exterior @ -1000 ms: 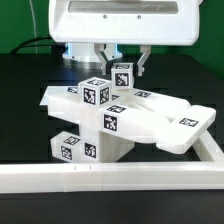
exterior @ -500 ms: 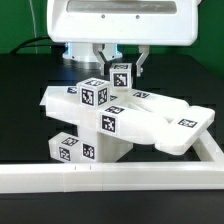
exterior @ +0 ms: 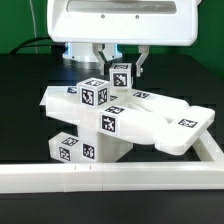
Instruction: Assemble chair
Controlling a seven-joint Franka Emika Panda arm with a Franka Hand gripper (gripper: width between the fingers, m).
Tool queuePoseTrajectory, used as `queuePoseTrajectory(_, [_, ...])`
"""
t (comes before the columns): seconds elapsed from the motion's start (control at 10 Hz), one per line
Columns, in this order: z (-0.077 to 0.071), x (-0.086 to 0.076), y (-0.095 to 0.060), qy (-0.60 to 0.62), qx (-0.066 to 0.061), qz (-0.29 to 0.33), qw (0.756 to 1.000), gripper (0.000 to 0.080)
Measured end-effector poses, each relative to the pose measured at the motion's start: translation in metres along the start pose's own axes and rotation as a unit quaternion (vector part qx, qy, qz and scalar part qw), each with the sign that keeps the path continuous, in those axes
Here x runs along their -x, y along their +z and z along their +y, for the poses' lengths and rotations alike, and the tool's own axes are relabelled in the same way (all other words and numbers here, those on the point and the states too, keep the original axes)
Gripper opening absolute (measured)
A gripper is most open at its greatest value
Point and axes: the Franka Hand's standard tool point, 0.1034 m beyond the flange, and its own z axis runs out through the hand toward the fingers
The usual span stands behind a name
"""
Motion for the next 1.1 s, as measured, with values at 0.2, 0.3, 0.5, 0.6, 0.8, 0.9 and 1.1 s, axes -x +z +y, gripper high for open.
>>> queuePoseTrajectory(0.2, [-0.0005, 0.0000, -0.0001, 0.064, -0.001, 0.000, 0.998, 0.0288])
queuePoseTrajectory(0.3, [-0.0005, 0.0000, -0.0001, 0.092, -0.001, 0.000, 0.996, 0.0288])
queuePoseTrajectory(0.5, [-0.0007, 0.0000, -0.0001, 0.157, -0.002, 0.000, 0.988, 0.0288])
queuePoseTrajectory(0.6, [-0.0008, 0.0000, -0.0001, 0.188, -0.002, 0.000, 0.982, 0.0288])
queuePoseTrajectory(0.8, [-0.0011, 0.0001, -0.0001, 0.253, -0.002, -0.001, 0.967, 0.0288])
queuePoseTrajectory(0.9, [-0.0013, 0.0001, -0.0001, 0.287, -0.002, -0.001, 0.958, 0.0288])
queuePoseTrajectory(1.1, [-0.0020, 0.0003, -0.0001, 0.346, -0.003, -0.001, 0.938, 0.0288])
